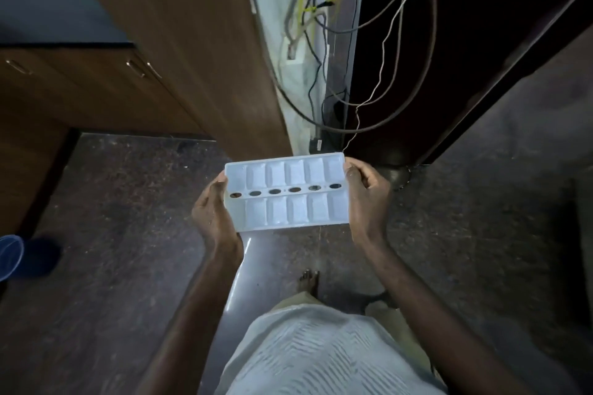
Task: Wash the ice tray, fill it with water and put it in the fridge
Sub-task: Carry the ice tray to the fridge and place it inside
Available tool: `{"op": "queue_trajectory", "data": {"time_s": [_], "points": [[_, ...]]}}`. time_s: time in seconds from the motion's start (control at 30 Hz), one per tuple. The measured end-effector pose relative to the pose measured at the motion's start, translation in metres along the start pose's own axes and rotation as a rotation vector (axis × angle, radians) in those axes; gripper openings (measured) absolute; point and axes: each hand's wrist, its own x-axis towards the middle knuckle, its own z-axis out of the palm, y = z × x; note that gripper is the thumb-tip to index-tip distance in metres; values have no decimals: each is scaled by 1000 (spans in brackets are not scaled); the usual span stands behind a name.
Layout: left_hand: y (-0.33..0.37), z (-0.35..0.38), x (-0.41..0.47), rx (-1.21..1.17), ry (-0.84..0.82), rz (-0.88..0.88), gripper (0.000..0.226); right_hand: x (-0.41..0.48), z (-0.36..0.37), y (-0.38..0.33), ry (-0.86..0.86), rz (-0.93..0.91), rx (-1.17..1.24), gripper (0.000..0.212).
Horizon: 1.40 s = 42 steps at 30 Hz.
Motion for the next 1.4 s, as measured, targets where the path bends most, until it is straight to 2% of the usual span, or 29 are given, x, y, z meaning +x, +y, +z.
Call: {"op": "queue_trajectory", "data": {"time_s": [0.37,0.6,0.8,0.93,1.1,1.27,1.4], "points": [[-56,141,-108,-48,77,-115,27,110,-153,-2,-81,-46,-56,26],[-76,233,-161,-92,97,-149,30,180,-236,-9,-79,-33,-100,27],[-86,321,-180,-92,102,-179,29,243,-290,-17,-53,-37,-128,20],[-94,380,-181,-80,65,-195,32,294,-320,-21,-41,-42,-141,25],[-100,455,-187,-60,-12,-178,15,355,-355,-29,-22,-20,-144,18],[-98,529,-200,-43,-6,-231,31,412,-393,-44,-11,-18,-150,17],[-94,584,-212,-20,-65,-235,31,450,-424,-59,23,-20,-142,18]]}}
